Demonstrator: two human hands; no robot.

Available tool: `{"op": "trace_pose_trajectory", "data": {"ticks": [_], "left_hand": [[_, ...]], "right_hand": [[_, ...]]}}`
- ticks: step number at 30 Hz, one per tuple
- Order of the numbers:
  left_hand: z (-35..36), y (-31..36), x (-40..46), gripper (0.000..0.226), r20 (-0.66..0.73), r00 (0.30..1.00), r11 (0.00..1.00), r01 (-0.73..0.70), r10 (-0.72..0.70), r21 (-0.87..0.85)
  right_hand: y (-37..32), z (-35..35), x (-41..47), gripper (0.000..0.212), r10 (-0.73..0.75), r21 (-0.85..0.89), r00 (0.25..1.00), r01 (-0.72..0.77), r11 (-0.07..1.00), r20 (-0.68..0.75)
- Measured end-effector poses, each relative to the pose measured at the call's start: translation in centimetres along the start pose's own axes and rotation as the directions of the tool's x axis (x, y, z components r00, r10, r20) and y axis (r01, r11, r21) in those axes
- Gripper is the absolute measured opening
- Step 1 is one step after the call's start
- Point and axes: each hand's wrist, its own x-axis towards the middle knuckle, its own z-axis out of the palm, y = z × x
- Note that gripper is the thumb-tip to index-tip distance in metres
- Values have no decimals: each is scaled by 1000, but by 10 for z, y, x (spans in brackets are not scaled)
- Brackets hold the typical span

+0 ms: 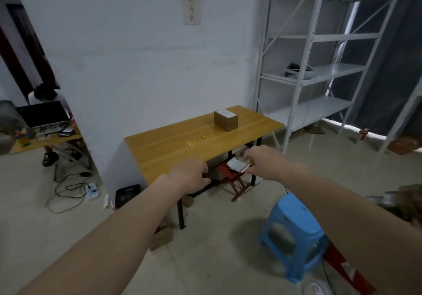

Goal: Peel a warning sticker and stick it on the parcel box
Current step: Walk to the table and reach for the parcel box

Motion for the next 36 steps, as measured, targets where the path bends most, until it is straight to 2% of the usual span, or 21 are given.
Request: {"op": "trace_pose_trajectory", "data": {"ticks": [5, 9, 12, 18, 24, 31, 36], "left_hand": [[12, -16, 76, 43, 34, 999, 1000, -2, 2, 3], [9, -27, 149, 43, 81, 995, 998, 67, -67, -6], [-2, -26, 210, 45, 70, 994, 997, 81, -80, -10], [-4, -24, 320, 46, 35, 992, 990, 127, -125, -66], [4, -36, 404, 50, 5, 989, 981, 145, -145, -127], [6, -57, 522, 74, 0, 991, 975, 130, -132, -182], [-4, -84, 598, 81, -9, 989, 959, 144, -150, -244]], "right_hand": [[34, 14, 80, 39, -6, 16, 999, 6, 1000, 36], [67, 15, 149, 38, -60, 25, 997, 59, 998, 44], [97, 10, 203, 35, -90, 39, 995, 88, 995, 45], [146, 5, 302, 43, -113, 28, 989, 111, 993, 99], [173, 21, 384, 51, -134, 89, 982, 123, 988, 134], [214, 31, 482, 52, -145, 76, 977, 135, 988, 158], [233, 28, 575, 49, -130, 58, 973, 122, 991, 189]]}}
